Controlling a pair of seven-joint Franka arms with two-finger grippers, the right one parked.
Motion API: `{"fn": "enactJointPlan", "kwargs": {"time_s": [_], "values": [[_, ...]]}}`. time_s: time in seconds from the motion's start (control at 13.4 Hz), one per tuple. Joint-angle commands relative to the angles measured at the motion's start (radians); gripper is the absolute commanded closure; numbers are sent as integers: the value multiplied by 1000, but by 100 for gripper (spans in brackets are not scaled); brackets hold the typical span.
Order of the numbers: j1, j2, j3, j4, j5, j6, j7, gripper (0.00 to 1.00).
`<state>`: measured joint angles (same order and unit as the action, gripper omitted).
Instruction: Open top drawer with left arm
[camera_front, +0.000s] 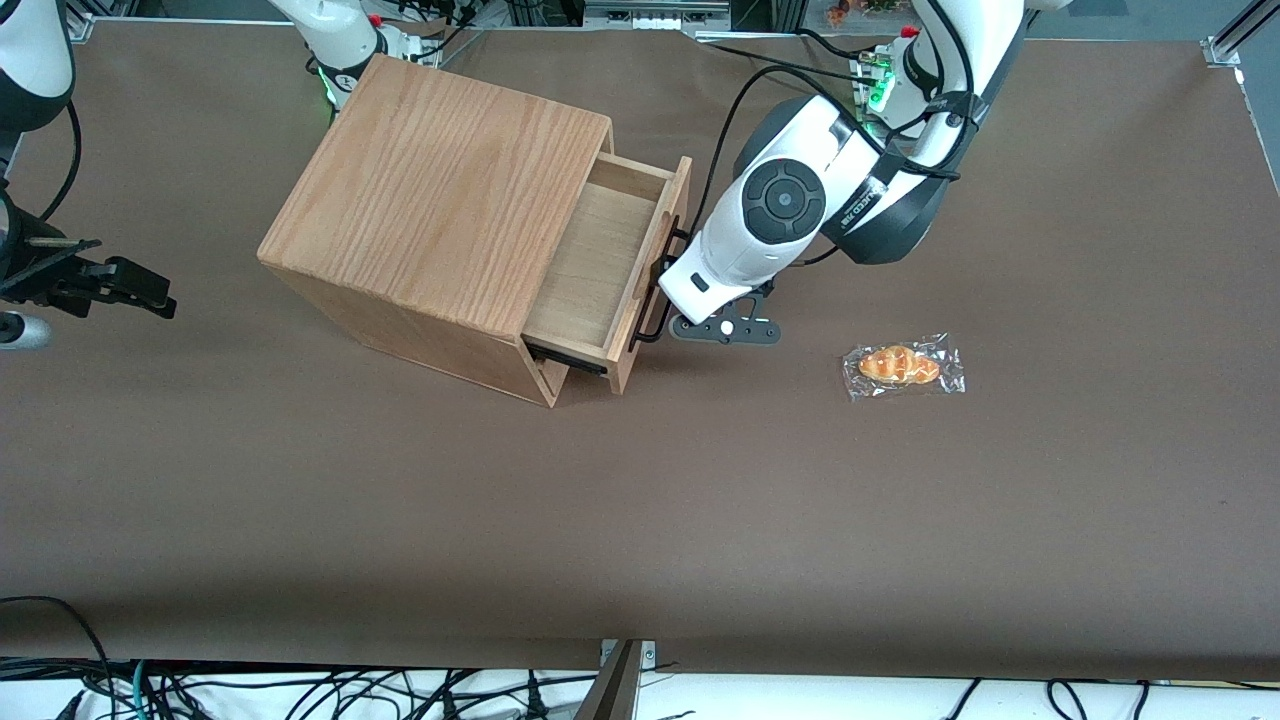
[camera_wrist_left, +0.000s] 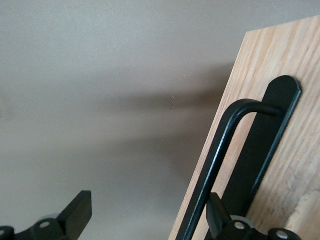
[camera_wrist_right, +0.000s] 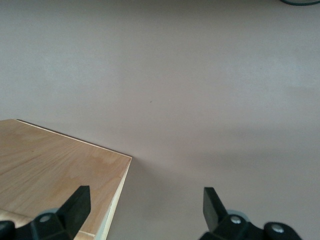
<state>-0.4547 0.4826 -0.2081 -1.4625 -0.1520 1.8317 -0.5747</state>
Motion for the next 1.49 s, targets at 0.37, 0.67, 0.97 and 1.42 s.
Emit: {"fn": "enactJointPlan", "kwargs": {"time_s": [0.37, 0.67, 0.97, 1.42], "values": [[62, -114, 9, 1, 28, -147, 7, 0], [181, -130, 13, 2, 32, -154, 16, 0], [237, -172, 13, 5, 193, -160, 19, 0], [387, -179, 12, 37, 212, -180, 183, 0]]}}
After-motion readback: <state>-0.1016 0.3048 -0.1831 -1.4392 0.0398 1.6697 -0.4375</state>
